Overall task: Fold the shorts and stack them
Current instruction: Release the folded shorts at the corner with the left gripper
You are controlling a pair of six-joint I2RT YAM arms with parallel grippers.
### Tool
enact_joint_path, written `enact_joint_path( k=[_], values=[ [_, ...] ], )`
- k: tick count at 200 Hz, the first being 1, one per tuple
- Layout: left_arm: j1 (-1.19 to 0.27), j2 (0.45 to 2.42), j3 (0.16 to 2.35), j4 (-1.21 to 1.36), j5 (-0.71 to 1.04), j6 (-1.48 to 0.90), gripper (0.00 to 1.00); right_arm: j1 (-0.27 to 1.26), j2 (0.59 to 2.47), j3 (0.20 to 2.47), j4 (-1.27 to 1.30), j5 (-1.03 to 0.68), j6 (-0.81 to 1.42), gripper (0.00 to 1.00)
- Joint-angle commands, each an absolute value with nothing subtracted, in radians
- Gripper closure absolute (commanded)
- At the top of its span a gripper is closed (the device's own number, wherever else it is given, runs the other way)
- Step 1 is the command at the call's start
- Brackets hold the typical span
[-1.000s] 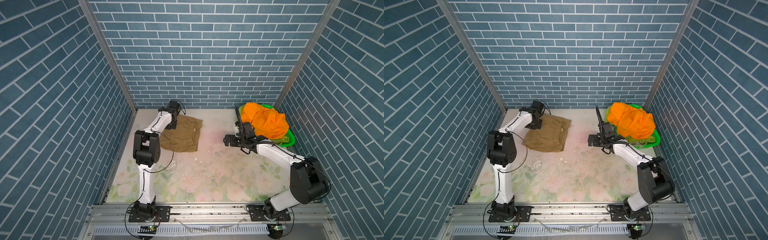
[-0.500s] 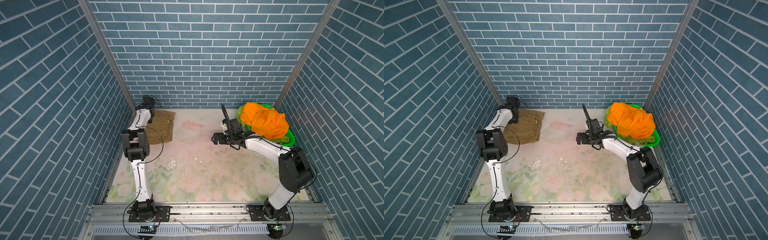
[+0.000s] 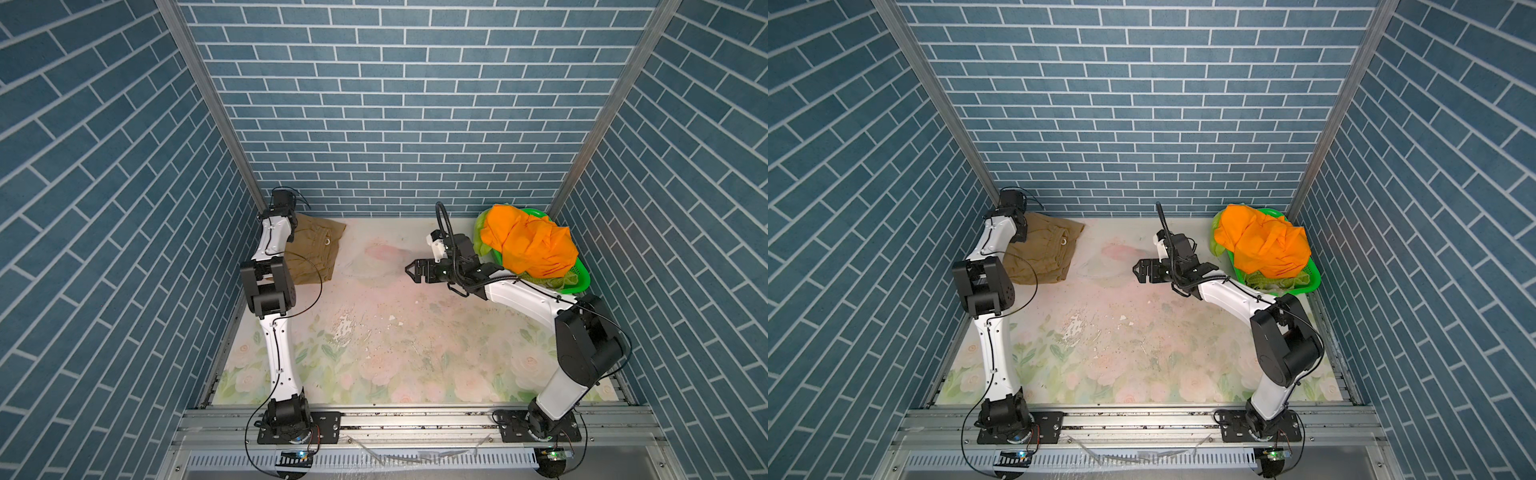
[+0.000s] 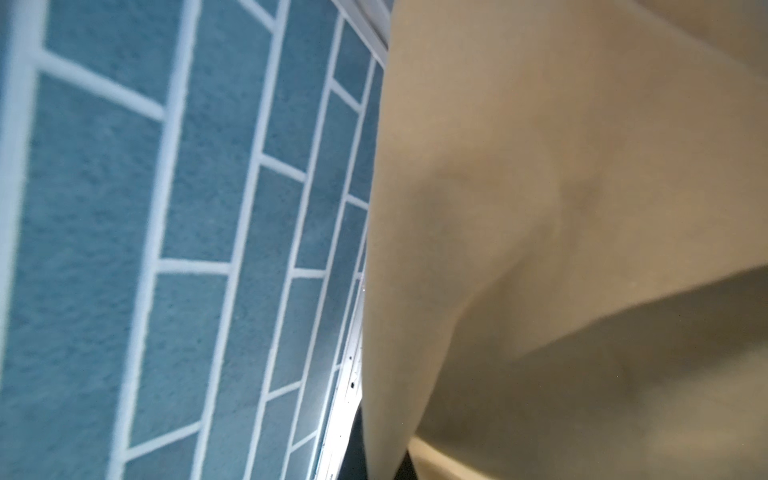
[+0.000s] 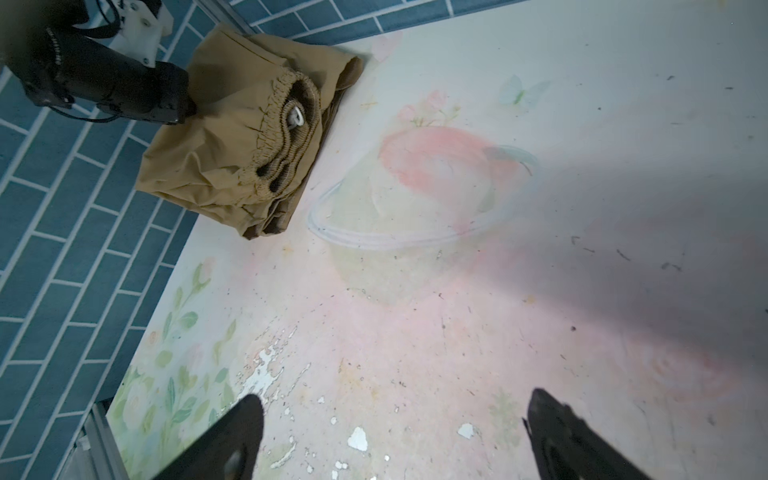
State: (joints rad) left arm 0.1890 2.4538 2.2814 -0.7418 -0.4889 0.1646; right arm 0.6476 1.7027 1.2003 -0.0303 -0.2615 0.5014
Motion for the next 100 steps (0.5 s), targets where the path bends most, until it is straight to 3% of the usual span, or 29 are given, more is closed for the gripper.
enact_joint_path(
  k=[1,100],
  values=[
    [0.229,2.484,2.305,-0.759,-0.486,0.142,1.00,0.655,1.725,1.236,0.006,-0.301,0.524,0.01],
    [0.253,2.488,2.319,-0.732,-0.426,0.127,1.00,0.687,1.730,1.241,0.005,-0.353,0.523,0.01]
  ],
)
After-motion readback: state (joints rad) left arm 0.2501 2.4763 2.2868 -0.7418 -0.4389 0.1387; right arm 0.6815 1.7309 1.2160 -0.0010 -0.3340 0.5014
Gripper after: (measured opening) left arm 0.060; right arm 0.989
